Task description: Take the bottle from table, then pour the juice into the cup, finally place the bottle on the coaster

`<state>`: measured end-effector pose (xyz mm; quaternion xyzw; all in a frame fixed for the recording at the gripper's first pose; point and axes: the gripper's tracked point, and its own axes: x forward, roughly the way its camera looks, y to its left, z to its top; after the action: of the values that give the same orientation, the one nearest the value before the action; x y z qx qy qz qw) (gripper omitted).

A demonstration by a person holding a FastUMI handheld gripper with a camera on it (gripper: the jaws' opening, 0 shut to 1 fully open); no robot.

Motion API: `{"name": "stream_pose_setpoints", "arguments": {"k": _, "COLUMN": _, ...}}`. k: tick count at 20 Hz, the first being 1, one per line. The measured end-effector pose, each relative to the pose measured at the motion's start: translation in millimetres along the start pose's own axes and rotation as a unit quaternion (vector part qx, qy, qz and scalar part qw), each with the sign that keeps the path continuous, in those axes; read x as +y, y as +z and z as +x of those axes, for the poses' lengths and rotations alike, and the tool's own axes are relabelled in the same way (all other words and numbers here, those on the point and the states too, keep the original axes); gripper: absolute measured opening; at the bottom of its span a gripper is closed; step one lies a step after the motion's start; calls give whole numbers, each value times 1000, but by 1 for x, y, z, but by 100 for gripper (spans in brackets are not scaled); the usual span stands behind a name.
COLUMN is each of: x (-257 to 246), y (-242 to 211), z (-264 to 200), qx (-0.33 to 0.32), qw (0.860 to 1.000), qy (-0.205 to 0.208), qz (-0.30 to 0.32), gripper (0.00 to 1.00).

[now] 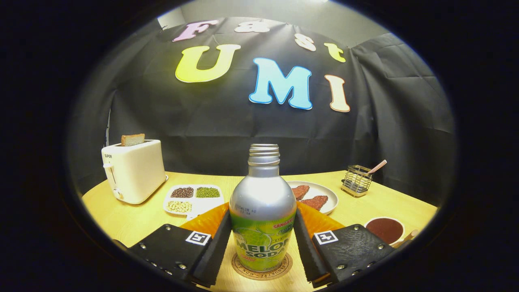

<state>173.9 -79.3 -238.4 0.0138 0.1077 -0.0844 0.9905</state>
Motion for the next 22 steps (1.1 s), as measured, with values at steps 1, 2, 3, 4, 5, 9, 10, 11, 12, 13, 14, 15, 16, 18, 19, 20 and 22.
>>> {"name": "stream_pose_setpoints", "arguments": {"k": 1, "x": 0, "y": -1, "z": 0, "qx": -3, "qw": 1000, "qy": -1, "qz": 4, "gripper": 78}}
{"name": "stream_pose_setpoints", "arguments": {"k": 2, "x": 0, "y": -2, "z": -1, "qx": -7, "qw": 1000, "qy": -2, "qz": 9, "gripper": 78}}
{"name": "stream_pose_setpoints", "arguments": {"k": 3, "x": 1, "y": -1, "z": -2, "qx": -10, "qw": 1000, "qy": -2, "qz": 8, "gripper": 78}}
{"name": "stream_pose_setpoints", "arguments": {"k": 4, "x": 0, "y": -3, "z": -4, "qx": -14, "qw": 1000, "qy": -2, "qz": 7, "gripper": 78}}
{"name": "stream_pose_setpoints", "arguments": {"k": 5, "x": 0, "y": -4, "z": -6, "qx": -17, "qw": 1000, "qy": -3, "qz": 5, "gripper": 78}}
{"name": "stream_pose_setpoints", "arguments": {"k": 9, "x": 3, "y": -13, "z": -9, "qx": 0, "qw": 1000, "qy": 5, "qz": -2, "gripper": 87}}
{"name": "stream_pose_setpoints", "arguments": {"k": 10, "x": 4, "y": -7, "z": -13, "qx": -8, "qw": 1000, "qy": 13, "qz": 3, "gripper": 93}}
{"name": "stream_pose_setpoints", "arguments": {"k": 11, "x": 4, "y": 4, "z": -18, "qx": -21, "qw": 1000, "qy": 17, "qz": 10, "gripper": 98}}
{"name": "stream_pose_setpoints", "arguments": {"k": 12, "x": -1, "y": 13, "z": -24, "qx": -31, "qw": 999, "qy": 14, "qz": 15, "gripper": 98}}
{"name": "stream_pose_setpoints", "arguments": {"k": 13, "x": -6, "y": 25, "z": -31, "qx": -42, "qw": 999, "qy": 8, "qz": 15, "gripper": 97}}
{"name": "stream_pose_setpoints", "arguments": {"k": 14, "x": -11, "y": 38, "z": -39, "qx": -54, "qw": 998, "qy": 2, "qz": 13, "gripper": 98}}
{"name": "stream_pose_setpoints", "arguments": {"k": 15, "x": -16, "y": 53, "z": -48, "qx": -66, "qw": 998, "qy": -2, "qz": 11, "gripper": 97}}
{"name": "stream_pose_setpoints", "arguments": {"k": 16, "x": -19, "y": 67, "z": -56, "qx": -79, "qw": 997, "qy": -2, "qz": 9, "gripper": 97}}
{"name": "stream_pose_setpoints", "arguments": {"k": 18, "x": -22, "y": 102, "z": -76, "qx": -100, "qw": 995, "qy": 7, "qz": 1, "gripper": 97}}
{"name": "stream_pose_setpoints", "arguments": {"k": 19, "x": -22, "y": 118, "z": -86, "qx": -106, "qw": 994, "qy": 13, "qz": -2, "gripper": 97}}
{"name": "stream_pose_setpoints", "arguments": {"k": 20, "x": -22, "y": 131, "z": -94, "qx": -110, "qw": 994, "qy": 21, "qz": -1, "gripper": 97}}
{"name": "stream_pose_setpoints", "arguments": {"k": 22, "x": -23, "y": 157, "z": -113, "qx": -115, "qw": 993, "qy": 31, "qz": 3, "gripper": 97}}
